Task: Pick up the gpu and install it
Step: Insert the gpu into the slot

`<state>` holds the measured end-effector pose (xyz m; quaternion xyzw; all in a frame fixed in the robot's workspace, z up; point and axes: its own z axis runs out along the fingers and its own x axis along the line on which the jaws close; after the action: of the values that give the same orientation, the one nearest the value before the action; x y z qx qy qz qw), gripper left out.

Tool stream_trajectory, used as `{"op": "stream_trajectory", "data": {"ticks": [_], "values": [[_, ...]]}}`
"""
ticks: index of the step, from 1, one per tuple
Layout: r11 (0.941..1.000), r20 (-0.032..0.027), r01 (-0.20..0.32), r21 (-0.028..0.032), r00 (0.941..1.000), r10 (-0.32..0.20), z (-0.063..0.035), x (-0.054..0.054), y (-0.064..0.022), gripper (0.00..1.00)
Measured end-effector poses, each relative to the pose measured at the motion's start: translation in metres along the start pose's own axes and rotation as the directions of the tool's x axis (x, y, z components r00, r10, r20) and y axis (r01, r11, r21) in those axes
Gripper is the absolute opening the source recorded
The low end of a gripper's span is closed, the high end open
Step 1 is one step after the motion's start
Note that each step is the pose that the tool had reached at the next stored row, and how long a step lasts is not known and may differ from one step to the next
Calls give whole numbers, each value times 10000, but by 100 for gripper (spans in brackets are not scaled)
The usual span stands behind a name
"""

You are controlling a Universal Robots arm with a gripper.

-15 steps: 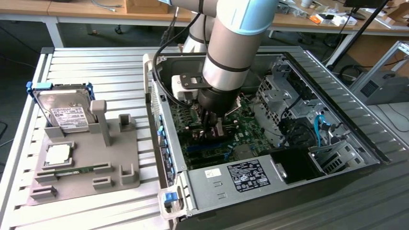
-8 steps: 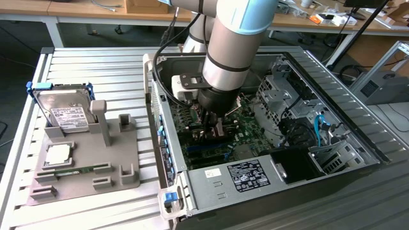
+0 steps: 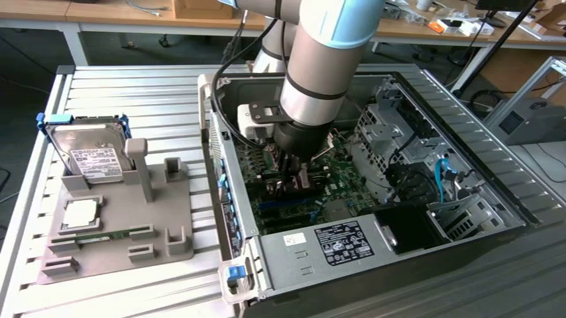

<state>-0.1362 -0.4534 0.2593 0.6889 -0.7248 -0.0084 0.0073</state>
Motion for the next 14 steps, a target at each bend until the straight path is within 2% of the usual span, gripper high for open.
{"op": "stream_trajectory", "data": {"ticks": [9,14], "values": [[10000,-1,0,1,10000,0,11,0,-1,27],[10000,-28,0,2,10000,0,20,0,-1,27]]}}
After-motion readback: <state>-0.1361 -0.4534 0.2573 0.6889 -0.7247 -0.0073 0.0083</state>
